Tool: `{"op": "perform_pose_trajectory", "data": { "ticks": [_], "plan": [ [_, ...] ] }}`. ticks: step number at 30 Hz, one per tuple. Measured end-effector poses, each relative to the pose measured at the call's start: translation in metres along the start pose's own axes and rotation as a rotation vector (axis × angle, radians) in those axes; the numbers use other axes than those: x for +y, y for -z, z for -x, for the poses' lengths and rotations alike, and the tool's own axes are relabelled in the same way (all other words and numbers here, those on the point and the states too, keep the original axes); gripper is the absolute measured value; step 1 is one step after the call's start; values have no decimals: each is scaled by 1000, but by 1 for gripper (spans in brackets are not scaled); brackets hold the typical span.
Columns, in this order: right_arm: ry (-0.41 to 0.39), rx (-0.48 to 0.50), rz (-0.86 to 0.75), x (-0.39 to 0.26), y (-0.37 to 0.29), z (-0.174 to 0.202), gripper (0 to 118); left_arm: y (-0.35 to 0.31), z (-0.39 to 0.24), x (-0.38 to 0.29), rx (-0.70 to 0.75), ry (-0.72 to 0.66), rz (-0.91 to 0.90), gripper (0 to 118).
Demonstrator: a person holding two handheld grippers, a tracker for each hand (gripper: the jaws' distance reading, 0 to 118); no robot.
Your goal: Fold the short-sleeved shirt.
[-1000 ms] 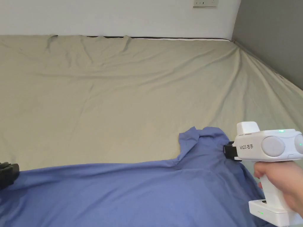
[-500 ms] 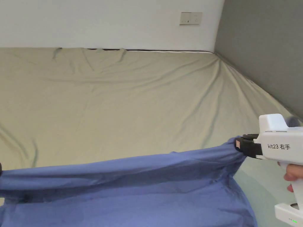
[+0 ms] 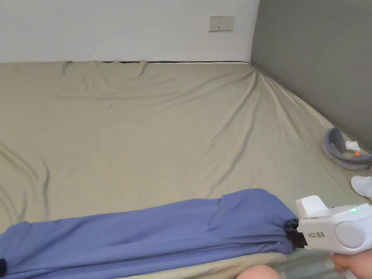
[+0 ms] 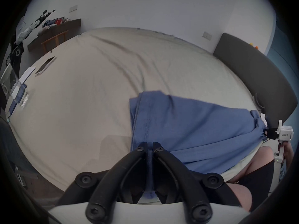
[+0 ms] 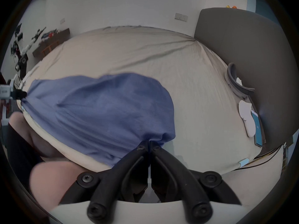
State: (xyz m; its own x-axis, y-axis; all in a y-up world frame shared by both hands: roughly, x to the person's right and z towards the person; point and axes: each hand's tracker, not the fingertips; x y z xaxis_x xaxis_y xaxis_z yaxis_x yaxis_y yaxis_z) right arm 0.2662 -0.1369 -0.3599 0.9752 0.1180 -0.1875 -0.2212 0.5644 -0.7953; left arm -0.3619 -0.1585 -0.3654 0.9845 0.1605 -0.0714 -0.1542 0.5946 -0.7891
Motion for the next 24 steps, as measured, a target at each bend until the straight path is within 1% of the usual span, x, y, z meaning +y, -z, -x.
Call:
{"op": "perform_pose_trajectory", "data": {
  "ticks": [1, 2, 3, 4, 5, 6, 7, 9, 10, 11, 12, 13, 15, 16, 17, 18, 19, 20, 21, 22, 23, 24],
  "plan": [
    [-36, -20, 19, 4, 18, -25, 2, 3, 0, -1, -9, -4, 0, 2],
    [-57, -43, 19, 0, 20, -21, 2, 4, -2, -3, -8, 5, -14, 2],
    [-55, -65, 18, -3, 22, -17, 2, 4, -4, -3, 9, 23, -28, 2],
    [-42, -55, 19, -6, 22, -14, 3, 5, -7, -3, 16, 41, -30, 3],
    [-2, -33, 17, -3, 30, -28, 11, 4, -10, -1, 31, 51, -32, 11],
    [30, -37, -9, -4, 27, -29, 40, 2, -12, 0, 42, 63, -39, 38],
    [56, -44, -56, -5, 21, -30, 48, -3, -16, 0, 63, 88, -59, 59],
    [109, -88, -128, -3, 9, -39, 67, -18, -24, 9, 140, 133, -110, 80],
    [154, -88, -179, -1, -2, -41, 88, -29, -27, 14, 158, 142, -137, 105],
    [208, -69, -256, 2, -18, -41, 100, -46, -31, 19, 109, 133, -212, 114],
    [238, -60, -322, 7, -32, -41, 101, -61, -36, 26, 71, 129, -273, 111],
    [248, -65, -388, 16, -52, -33, 101, -78, -43, 35, 49, 110, -330, 111],
    [208, -93, -525, 30, -83, -16, 101, -113, -59, 44, 18, 77, -457, 110],
    [166, -105, -603, 37, -98, -2, 101, -128, -68, 46, -9, 67, -516, 107],
    [123, -116, -676, 46, -110, 11, 101, -140, -77, 45, -30, 62, -566, 100],
    [74, -122, -713, 50, -118, 25, 97, -149, -86, 42, -39, 58, -612, 83],
    [52, -122, -736, 54, -126, 42, 86, -157, -94, 35, -39, 64, -662, 66],
    [22, -135, -793, 56, -131, 58, 64, -158, -103, 29, -23, 89, -691, 41],
    [-42, -160, -885, 59, -129, 63, 17, -156, -112, 23, 8, 121, -708, 3],
    [-20, -122, -882, 58, -128, 75, 1, -150, -121, 16, 54, 158, -714, 0],
    [58, -82, -833, 56, -125, 83, 0, -141, -125, 6, 99, 196, -708, 0],
    [-15, -71, -891, 55, -124, 90, 0, -135, -125, 3, 61, 237, -668, 0]
  ]
}}
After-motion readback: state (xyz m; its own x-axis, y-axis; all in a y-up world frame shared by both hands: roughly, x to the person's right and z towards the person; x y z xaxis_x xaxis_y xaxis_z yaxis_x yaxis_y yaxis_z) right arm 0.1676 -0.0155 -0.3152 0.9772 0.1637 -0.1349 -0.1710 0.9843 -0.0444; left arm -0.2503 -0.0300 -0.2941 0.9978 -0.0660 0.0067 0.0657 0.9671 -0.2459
